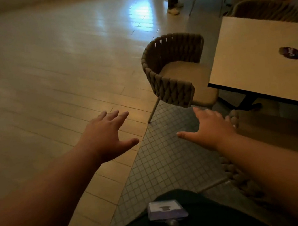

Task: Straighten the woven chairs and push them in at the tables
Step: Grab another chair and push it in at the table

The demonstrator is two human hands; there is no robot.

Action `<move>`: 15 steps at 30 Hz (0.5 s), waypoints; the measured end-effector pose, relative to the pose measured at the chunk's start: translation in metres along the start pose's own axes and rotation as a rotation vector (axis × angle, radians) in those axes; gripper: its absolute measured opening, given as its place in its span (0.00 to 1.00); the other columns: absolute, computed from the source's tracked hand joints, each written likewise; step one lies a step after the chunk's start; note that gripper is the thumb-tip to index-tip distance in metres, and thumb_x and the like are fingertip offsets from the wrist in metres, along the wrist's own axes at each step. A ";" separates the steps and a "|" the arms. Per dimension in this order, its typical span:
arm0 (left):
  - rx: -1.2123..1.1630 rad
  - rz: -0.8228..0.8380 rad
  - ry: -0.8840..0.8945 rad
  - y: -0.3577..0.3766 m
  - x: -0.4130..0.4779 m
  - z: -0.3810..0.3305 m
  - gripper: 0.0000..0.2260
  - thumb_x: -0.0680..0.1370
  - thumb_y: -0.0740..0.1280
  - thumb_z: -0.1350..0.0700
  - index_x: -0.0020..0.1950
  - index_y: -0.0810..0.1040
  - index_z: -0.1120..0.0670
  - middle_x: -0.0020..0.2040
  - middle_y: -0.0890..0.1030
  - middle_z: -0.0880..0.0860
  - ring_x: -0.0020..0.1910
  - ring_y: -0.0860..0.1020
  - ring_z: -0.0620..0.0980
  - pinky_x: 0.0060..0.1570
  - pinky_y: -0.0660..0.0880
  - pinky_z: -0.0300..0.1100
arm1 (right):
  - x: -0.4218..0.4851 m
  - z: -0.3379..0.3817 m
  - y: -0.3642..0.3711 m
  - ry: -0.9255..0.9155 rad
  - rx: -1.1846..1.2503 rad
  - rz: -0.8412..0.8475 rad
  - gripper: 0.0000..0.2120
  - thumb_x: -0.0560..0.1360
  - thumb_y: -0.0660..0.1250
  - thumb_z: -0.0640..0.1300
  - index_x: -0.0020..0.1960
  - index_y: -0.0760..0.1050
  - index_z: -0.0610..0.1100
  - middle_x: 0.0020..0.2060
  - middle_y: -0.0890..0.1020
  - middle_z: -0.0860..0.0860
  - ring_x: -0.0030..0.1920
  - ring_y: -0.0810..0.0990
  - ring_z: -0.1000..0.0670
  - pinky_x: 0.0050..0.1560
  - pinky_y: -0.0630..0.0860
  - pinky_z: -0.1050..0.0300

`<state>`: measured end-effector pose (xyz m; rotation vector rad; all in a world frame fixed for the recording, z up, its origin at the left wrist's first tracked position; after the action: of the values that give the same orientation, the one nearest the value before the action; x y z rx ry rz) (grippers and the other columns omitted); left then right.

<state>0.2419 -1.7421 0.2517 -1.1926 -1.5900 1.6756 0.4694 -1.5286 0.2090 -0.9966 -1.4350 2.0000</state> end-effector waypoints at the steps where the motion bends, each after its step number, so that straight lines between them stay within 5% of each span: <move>1: 0.000 0.001 -0.010 -0.002 0.012 0.008 0.48 0.68 0.52 0.21 0.83 0.48 0.42 0.83 0.55 0.50 0.82 0.52 0.57 0.79 0.57 0.55 | 0.016 0.008 -0.002 -0.021 -0.006 0.008 0.58 0.63 0.54 0.86 0.84 0.48 0.54 0.81 0.62 0.46 0.80 0.59 0.38 0.77 0.54 0.28; 9: -0.032 0.055 -0.044 -0.014 0.111 0.096 0.47 0.70 0.55 0.23 0.83 0.48 0.42 0.84 0.54 0.50 0.82 0.51 0.57 0.79 0.56 0.55 | 0.135 0.071 -0.013 -0.073 -0.004 0.030 0.59 0.62 0.52 0.87 0.83 0.51 0.53 0.78 0.66 0.45 0.78 0.64 0.39 0.76 0.56 0.27; 15: -0.038 0.039 0.058 -0.041 0.215 0.190 0.46 0.70 0.57 0.24 0.83 0.49 0.42 0.83 0.55 0.50 0.82 0.51 0.57 0.79 0.57 0.57 | 0.226 0.130 -0.012 0.073 0.059 -0.013 0.61 0.60 0.52 0.88 0.83 0.51 0.53 0.78 0.66 0.44 0.78 0.63 0.37 0.76 0.58 0.27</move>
<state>-0.0300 -1.6457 0.2250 -1.2879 -1.5794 1.6265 0.2273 -1.4357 0.1807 -1.0214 -1.3331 1.9651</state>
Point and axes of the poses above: each hand's wrist, its own x-axis towards the middle knuckle, its own y-axis out of the palm, z = x × y, the point moved 1 cm from there along x, towards the middle knuckle
